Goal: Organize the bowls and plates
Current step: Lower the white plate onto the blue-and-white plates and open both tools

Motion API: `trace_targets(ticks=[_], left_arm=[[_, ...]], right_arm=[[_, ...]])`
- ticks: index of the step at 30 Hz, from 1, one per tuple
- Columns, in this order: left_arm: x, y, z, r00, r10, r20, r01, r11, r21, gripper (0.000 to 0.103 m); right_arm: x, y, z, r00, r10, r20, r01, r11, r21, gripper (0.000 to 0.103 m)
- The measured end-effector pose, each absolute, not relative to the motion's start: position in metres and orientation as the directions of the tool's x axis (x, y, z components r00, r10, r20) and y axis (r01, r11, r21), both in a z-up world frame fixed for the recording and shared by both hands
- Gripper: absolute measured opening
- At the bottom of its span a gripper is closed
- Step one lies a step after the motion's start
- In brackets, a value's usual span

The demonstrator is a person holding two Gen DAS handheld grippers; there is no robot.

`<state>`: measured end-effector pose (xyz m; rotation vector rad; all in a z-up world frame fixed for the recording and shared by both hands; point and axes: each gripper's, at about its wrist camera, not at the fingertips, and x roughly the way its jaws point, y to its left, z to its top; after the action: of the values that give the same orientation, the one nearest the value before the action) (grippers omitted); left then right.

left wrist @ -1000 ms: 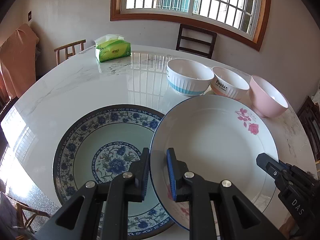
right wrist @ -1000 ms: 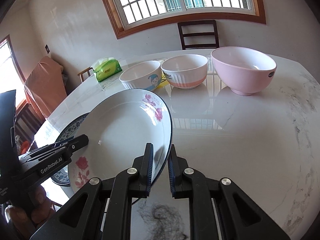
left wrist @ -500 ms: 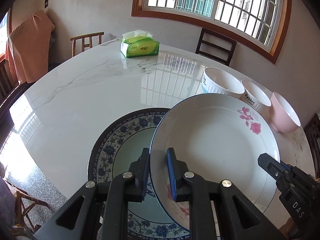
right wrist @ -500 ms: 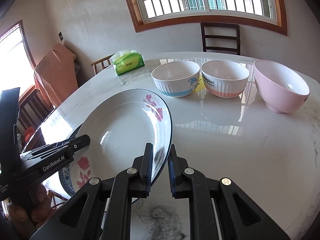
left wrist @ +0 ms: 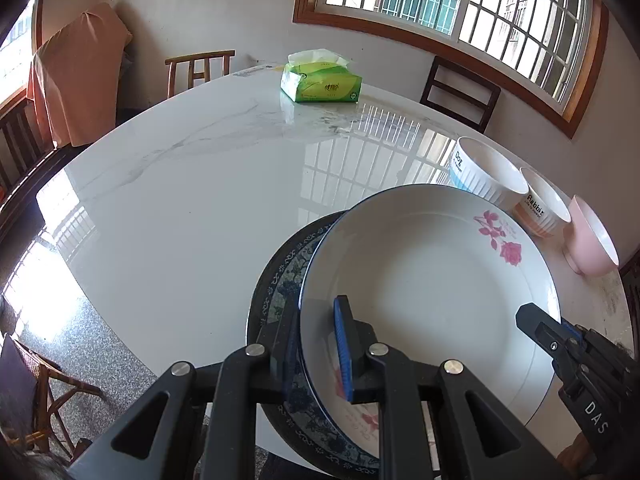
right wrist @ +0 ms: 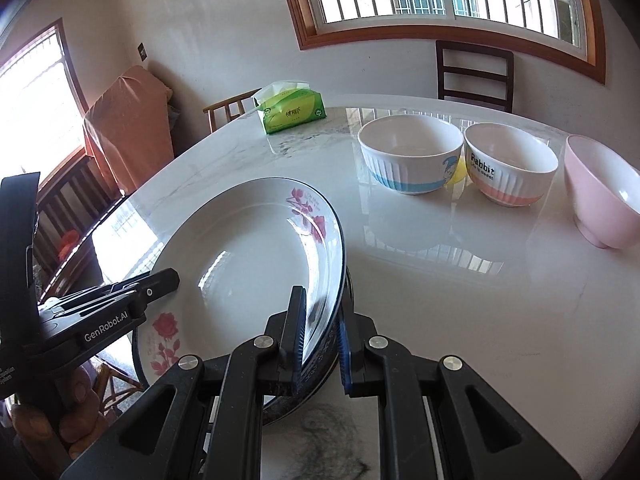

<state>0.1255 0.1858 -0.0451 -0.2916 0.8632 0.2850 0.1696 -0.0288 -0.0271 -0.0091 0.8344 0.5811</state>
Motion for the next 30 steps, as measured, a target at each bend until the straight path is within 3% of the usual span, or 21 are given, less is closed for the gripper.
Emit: trace_targets(ticks=[30], left_arm=[[0.115, 0.189, -0.041, 0.641, 0.195, -0.743, -0.379, 0.922, -0.084, 0.017]], right_arm=[[0.173, -0.013, -0.046, 0.470, 0.492, -0.732, -0.503, 0.831, 0.236, 0.016]])
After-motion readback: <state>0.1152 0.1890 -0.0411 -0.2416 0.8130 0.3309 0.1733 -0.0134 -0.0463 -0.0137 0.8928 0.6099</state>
